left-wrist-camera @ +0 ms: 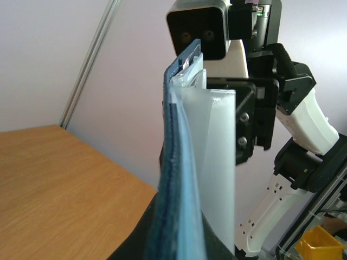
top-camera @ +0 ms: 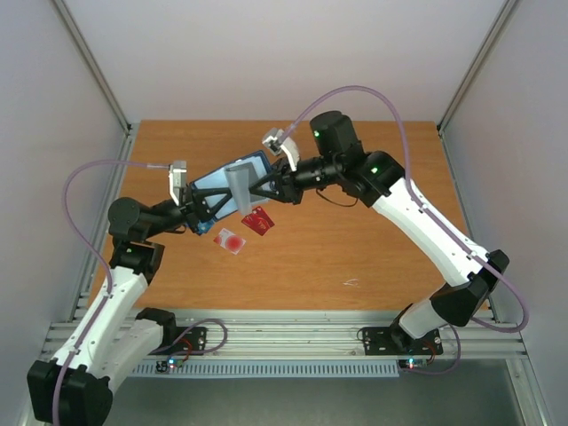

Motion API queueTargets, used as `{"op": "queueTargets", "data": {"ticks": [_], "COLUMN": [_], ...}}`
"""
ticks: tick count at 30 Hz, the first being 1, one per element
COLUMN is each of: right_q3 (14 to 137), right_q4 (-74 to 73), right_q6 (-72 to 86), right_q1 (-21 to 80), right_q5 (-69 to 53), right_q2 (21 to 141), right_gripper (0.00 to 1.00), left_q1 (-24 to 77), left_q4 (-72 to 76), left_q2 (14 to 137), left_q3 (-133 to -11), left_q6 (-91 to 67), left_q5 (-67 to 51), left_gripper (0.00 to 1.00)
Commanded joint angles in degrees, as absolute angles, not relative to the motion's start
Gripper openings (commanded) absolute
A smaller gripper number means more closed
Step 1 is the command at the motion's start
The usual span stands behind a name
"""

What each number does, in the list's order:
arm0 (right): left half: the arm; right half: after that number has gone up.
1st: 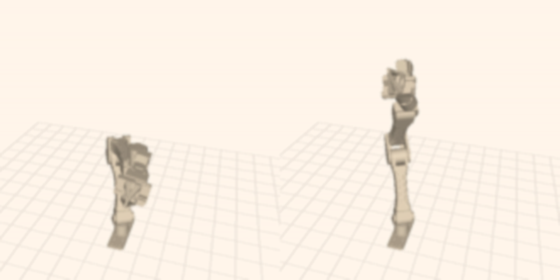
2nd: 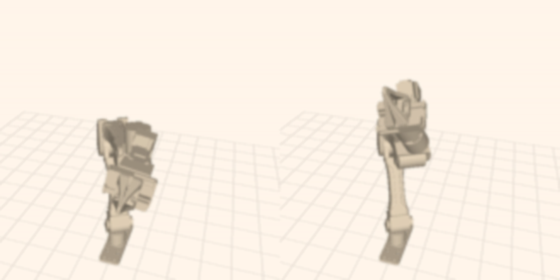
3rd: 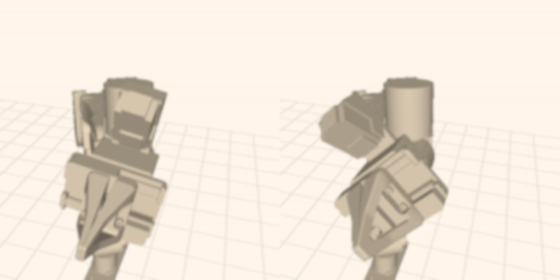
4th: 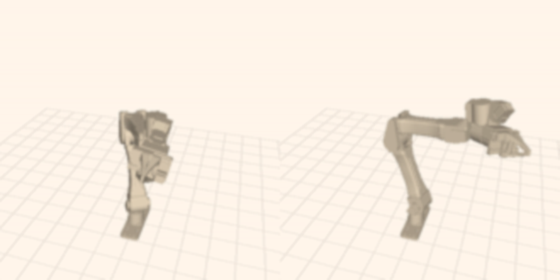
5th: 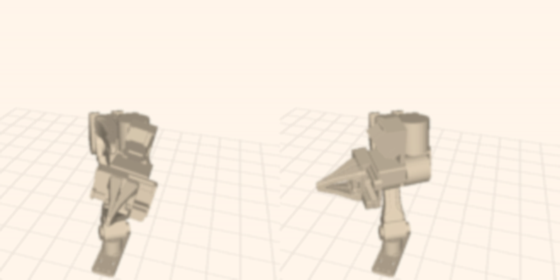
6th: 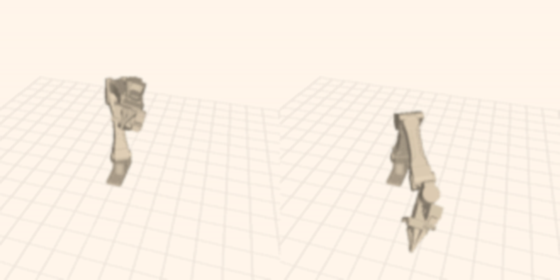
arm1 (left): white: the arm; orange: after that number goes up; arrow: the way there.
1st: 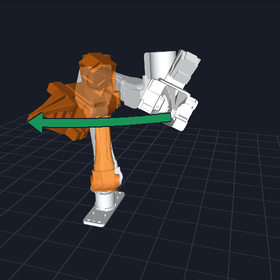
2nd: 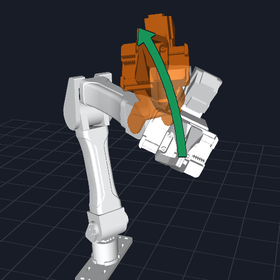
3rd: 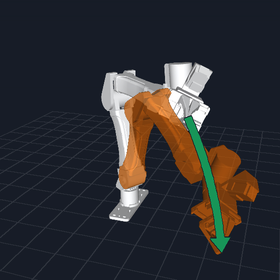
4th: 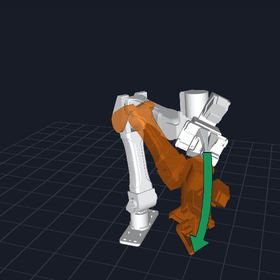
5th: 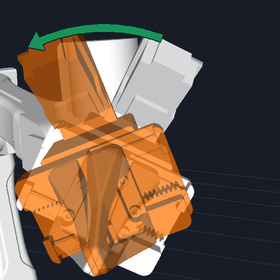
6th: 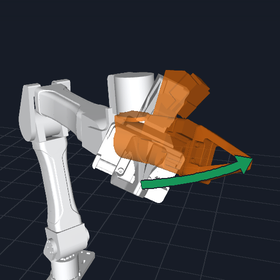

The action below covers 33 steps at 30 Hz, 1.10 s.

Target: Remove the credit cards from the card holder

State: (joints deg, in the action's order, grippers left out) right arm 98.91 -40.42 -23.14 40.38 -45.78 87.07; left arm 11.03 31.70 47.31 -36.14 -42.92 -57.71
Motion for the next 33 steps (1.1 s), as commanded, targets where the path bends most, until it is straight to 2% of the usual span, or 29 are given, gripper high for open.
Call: {"op": "queueTargets", "data": {"ticks": [1, 7, 10, 14, 17, 19, 21, 25, 33], "right_q3": [100.10, 99.96, 100.29, 101.00, 99.58, 99.40, 100.45, 102.46, 104.87], "right_q4": [-41.74, -39.38, -40.09, -43.51, -44.09, -45.32, -48.40, -51.40, -50.04], "right_q6": [-27.27, -27.16, -27.83, -28.27, -27.44, -27.74, -29.18, -29.51, -26.17], "right_q1": [44.27, 45.00, 44.80, 42.73, 39.06, 36.90, 35.79, 35.31, 35.89], "right_q5": [-30.50, -32.00, -35.87, -43.25, -49.16, -53.69, -54.85, -48.65, -43.37], "right_q2": [88.52, 88.36, 87.93, 87.29, 85.22, 83.97, 83.60, 84.51, 86.73], "right_gripper": [0.24, 0.33, 0.42, 0.61, 0.82, 0.90, 0.90, 0.87, 0.60], "left_q1": [12.59, 12.67, 12.73, 12.61, 12.57, 12.53, 12.50, 12.57, 12.63], "left_q4": [33.81, 33.82, 33.44, 33.37, 33.81, 33.87, 33.80, 33.67, 33.41], "left_q2": [47.67, 47.99, 47.90, 47.73, 47.64, 47.64, 47.44, 47.20, 46.85], "left_q3": [-39.97, -39.23, -38.88, -38.42, -38.39, -38.35, -38.33, -38.46, -38.41], "left_q6": [-39.65, -39.61, -39.35, -39.11, -39.12, -38.61, -37.90, -36.86, -36.91], "left_q5": [-59.42, -58.17, -57.13, -55.08, -54.61, -55.63, -56.57, -57.17, -57.03], "left_gripper": [0.00, 0.00, 0.00, 0.00, 0.00, 0.00, 0.00, 0.00, 0.00]}}
